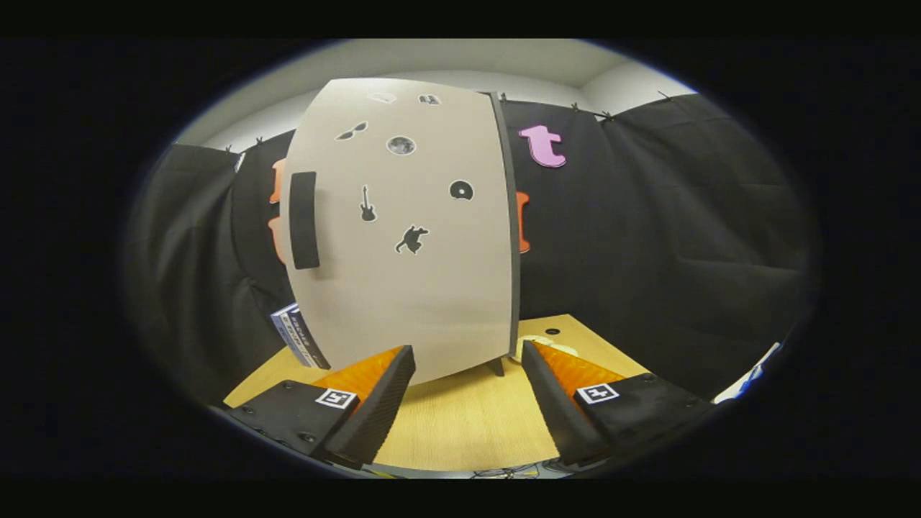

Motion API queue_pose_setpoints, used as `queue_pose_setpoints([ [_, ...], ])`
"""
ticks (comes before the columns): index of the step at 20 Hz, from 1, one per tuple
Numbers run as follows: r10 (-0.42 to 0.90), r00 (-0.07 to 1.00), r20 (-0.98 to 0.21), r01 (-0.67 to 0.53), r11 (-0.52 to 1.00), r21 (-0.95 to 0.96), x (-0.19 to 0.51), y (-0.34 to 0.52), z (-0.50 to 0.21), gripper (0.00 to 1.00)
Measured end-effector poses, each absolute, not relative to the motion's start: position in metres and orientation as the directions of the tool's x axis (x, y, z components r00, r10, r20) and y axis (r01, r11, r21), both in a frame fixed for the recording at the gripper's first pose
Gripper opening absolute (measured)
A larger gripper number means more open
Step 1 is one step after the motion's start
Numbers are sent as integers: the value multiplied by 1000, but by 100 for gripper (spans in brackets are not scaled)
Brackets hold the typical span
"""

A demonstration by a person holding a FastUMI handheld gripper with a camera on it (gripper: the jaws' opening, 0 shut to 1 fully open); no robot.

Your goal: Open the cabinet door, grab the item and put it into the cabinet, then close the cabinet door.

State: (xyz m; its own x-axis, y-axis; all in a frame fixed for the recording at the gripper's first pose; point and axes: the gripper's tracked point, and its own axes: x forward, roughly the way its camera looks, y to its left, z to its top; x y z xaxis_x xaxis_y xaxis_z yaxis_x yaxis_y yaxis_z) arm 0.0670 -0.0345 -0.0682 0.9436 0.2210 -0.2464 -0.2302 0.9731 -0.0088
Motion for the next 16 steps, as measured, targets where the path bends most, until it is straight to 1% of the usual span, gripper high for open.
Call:
queue_pose_setpoints([
  [6,214,950,-227,-224,974,-20,68,-47,-45,96],
  [13,238,956,-174,-249,967,-45,63,-54,2,96],
  [16,256,954,-158,-268,962,-54,56,-55,10,96],
])
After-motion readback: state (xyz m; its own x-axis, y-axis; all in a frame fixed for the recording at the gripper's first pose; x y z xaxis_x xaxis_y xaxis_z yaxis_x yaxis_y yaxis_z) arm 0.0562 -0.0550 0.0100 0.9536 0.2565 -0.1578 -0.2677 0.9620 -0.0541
